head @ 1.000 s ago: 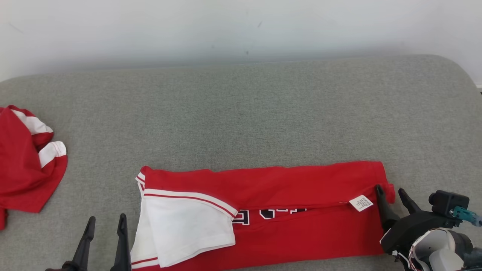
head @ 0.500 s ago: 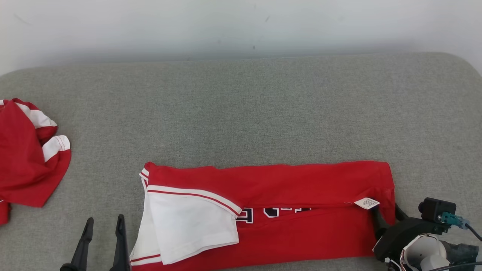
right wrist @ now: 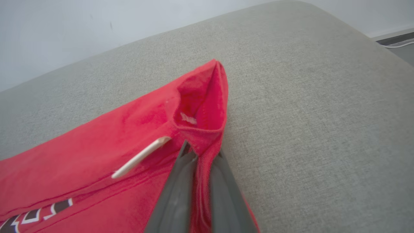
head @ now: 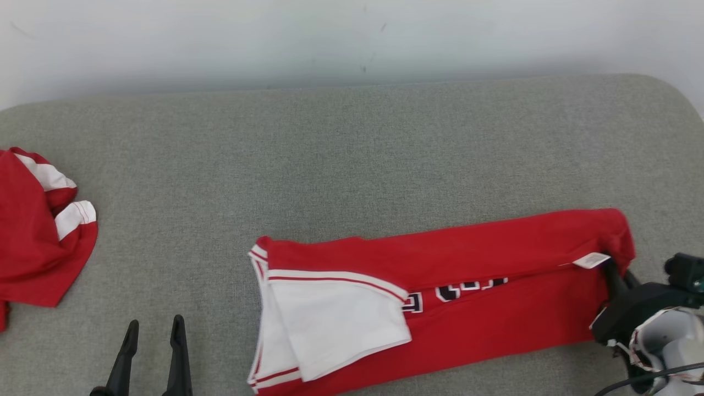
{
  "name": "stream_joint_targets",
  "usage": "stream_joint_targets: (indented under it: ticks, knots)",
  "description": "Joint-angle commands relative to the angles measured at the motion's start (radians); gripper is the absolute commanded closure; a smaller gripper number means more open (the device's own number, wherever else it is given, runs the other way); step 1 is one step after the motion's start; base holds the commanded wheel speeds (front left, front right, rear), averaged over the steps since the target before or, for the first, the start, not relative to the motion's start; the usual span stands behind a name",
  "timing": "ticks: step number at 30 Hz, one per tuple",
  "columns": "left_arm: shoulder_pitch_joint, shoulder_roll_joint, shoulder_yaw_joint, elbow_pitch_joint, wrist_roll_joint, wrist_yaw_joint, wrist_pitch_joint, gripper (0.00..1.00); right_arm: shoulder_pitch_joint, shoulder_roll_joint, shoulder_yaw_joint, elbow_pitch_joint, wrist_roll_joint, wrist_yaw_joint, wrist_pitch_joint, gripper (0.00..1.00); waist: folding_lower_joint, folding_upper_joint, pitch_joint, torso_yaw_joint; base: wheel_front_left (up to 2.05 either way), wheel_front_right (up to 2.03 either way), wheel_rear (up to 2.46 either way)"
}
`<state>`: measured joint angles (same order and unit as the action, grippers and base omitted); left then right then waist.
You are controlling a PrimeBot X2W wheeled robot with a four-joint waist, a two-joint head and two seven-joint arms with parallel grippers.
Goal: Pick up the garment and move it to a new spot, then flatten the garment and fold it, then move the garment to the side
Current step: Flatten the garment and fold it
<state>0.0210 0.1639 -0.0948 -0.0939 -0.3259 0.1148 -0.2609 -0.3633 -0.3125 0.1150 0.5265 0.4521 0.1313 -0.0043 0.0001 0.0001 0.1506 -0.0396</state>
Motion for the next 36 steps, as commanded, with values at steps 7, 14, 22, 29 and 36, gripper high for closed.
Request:
stream_joint_targets:
  ticks: [7,14,22,29,36]
  knots:
    - [0.026,-0.024,0.028,0.011,0.013,-0.020,-0.005,0.00,-0.014,-0.042,0.014,-0.073,0.033,-0.001,0.037,1.00,-0.0001,-0.0001,-0.016,-0.017,0.00,0.00,0.00]
    - [0.034,-0.042,0.045,0.013,0.017,-0.032,-0.005,0.00,0.011,-0.017,0.112,-0.228,0.165,-0.001,0.097,1.00,-0.0001,-0.0001,-0.022,-0.030,0.00,0.00,0.00]
    - [0.023,-0.061,0.056,0.021,0.027,-0.049,-0.005,0.00,0.052,0.012,0.226,-0.430,0.278,-0.001,0.172,1.00,-0.0001,-0.0001,-0.029,-0.025,0.00,0.00,0.00]
    - [0.021,-0.077,0.066,0.028,0.035,-0.058,-0.005,0.00,0.080,0.068,0.310,-0.540,0.337,-0.001,0.209,1.00,-0.0001,-0.0001,-0.035,0.010,0.00,0.00,0.00]
    - [0.011,-0.090,0.058,0.045,0.044,-0.066,-0.005,0.00,0.068,0.115,0.388,-0.561,0.336,-0.001,0.224,1.00,-0.0001,-0.0001,-0.039,0.053,0.00,0.00,0.00]
